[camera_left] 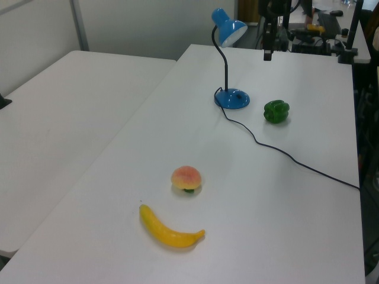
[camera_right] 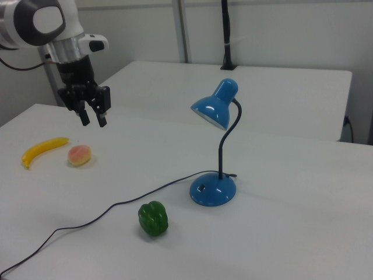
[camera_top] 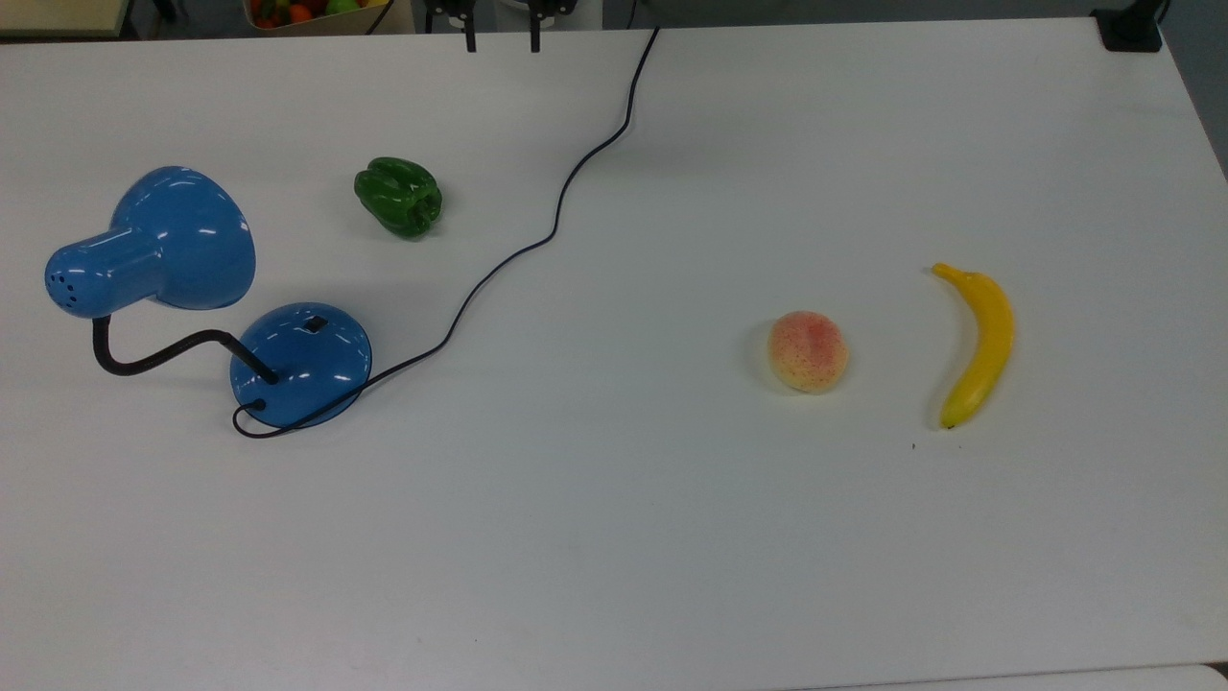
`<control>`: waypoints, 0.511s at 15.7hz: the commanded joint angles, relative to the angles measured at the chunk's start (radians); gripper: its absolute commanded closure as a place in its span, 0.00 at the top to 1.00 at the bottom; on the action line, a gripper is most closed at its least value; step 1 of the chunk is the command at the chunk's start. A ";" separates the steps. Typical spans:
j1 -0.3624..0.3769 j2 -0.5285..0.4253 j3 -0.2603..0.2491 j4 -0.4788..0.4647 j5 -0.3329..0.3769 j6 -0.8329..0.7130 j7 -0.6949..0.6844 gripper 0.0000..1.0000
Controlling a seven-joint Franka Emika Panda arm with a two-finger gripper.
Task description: Turn off lamp
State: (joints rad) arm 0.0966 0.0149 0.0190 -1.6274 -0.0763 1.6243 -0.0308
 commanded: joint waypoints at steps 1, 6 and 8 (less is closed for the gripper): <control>0.002 -0.022 -0.014 -0.009 0.009 -0.023 -0.015 1.00; -0.018 -0.027 -0.014 0.032 0.009 -0.072 -0.015 1.00; -0.026 -0.029 -0.016 0.035 0.007 -0.073 -0.015 1.00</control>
State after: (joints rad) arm 0.0788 0.0002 0.0119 -1.6103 -0.0763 1.5889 -0.0308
